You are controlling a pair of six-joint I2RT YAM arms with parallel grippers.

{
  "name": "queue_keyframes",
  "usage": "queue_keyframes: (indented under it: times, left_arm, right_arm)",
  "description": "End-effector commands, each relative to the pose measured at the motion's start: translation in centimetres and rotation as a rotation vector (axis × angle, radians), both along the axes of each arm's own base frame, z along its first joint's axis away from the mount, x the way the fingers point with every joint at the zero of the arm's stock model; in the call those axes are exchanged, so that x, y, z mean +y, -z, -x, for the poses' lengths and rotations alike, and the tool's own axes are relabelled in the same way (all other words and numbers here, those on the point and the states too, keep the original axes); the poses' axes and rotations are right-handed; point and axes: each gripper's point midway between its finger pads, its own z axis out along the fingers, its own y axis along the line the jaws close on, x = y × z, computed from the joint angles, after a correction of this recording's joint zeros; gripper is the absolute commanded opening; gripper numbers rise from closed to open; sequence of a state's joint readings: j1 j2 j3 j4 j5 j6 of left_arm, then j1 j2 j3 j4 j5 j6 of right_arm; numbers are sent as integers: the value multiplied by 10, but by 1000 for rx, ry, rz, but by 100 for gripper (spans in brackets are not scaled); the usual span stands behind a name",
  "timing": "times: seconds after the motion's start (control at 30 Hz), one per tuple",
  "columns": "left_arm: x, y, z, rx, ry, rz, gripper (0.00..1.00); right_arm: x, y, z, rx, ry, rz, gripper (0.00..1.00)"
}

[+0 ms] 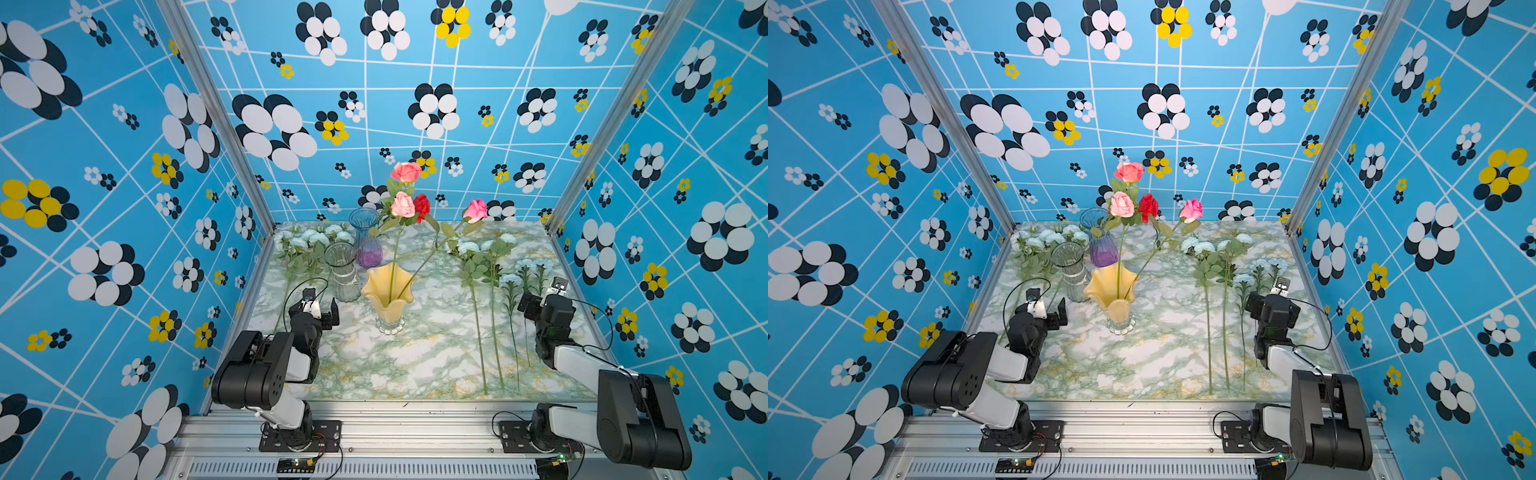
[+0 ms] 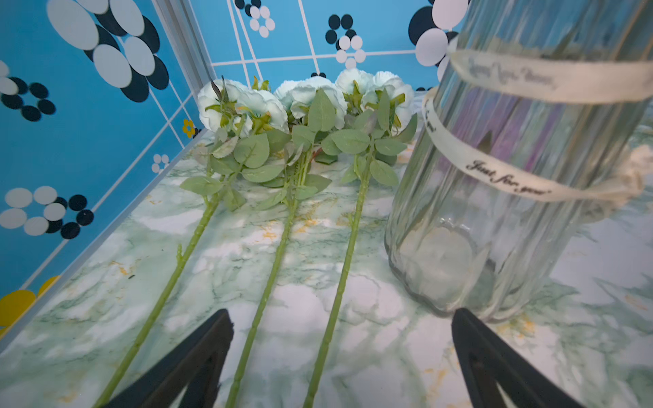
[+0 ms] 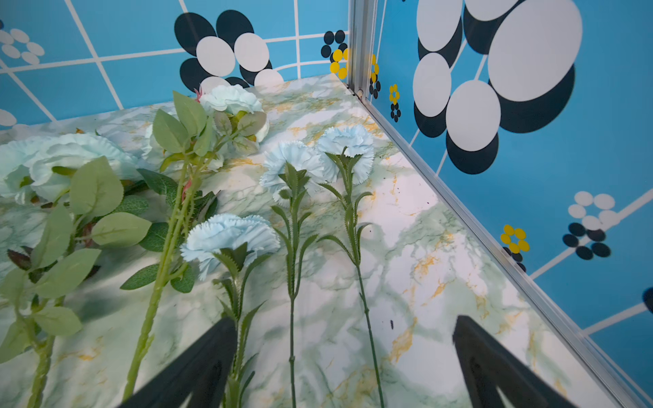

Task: Pick out blue flowers from the vase
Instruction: Reset both arms

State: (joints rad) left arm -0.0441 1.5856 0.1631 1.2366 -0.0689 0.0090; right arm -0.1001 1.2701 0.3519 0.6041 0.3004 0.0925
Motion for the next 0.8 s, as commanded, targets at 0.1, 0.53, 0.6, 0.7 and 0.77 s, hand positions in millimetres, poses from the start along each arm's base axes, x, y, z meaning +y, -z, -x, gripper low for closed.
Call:
queue_keyframes:
  times: [0.1, 0.53, 0.6, 0.7, 0.77]
  left_arm:
    - [-10, -29, -15, -96, 65, 10, 100]
    - [10, -24, -30, -19, -62, 10, 100]
    - [7, -22, -36, 14, -46, 4, 100]
    - [-1, -19, -41, 48, 1, 3, 100]
    - [-1, -19, -40, 43, -1, -1, 100]
  right_arm:
    - [34, -12, -8, -129, -188, -91, 99]
    - [70, 19, -41, -20, -331, -37, 99]
    - [72, 22, -44, 6, -341, -38, 99]
    - [70, 22, -45, 10, -327, -41, 99]
    - [70, 23, -45, 10, -328, -40, 99]
